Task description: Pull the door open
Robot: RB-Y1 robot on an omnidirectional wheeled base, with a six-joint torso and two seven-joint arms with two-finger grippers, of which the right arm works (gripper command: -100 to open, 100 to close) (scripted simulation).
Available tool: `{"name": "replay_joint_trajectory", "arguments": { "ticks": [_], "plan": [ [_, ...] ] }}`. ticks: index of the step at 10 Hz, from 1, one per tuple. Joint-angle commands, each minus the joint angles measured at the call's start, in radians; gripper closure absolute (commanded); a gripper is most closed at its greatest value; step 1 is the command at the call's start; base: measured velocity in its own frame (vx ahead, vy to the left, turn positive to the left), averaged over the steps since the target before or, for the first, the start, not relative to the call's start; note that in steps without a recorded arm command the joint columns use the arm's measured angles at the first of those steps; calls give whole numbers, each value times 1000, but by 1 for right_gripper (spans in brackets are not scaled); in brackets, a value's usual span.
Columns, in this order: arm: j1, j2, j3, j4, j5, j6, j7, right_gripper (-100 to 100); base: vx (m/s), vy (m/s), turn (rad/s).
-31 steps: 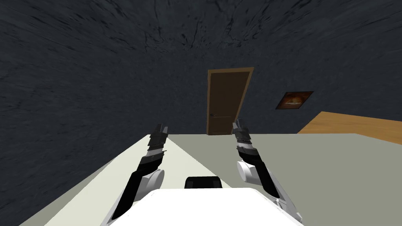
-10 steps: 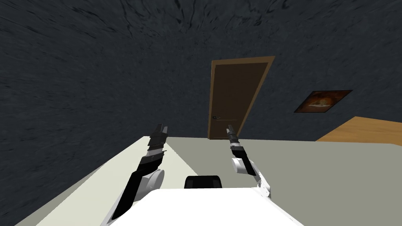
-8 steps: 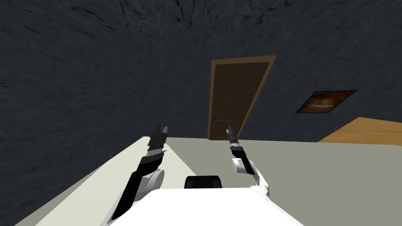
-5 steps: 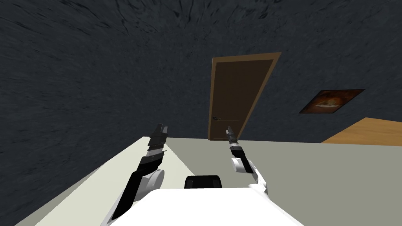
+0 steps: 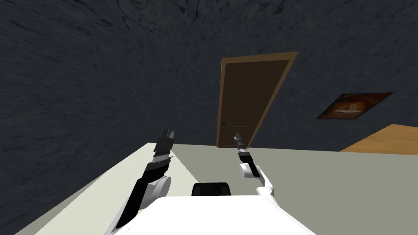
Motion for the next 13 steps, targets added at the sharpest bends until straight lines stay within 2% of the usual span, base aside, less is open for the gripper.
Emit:
{"name": "replay_joint_trajectory", "arguments": {
  "ticks": [1,8,9,13],
  "plan": [
    [-18,-4,-2,45,-2,-10,-4,-100,56,-13,8],
    [-100,-27,-13,249,-10,-41,-31,-100,95,-17,18],
    [-100,-27,-13,251,-10,-41,-31,-100,65,-6,3],
    [-144,-39,-18,362,-15,-58,-45,-100,77,-21,15]
  ]
}}
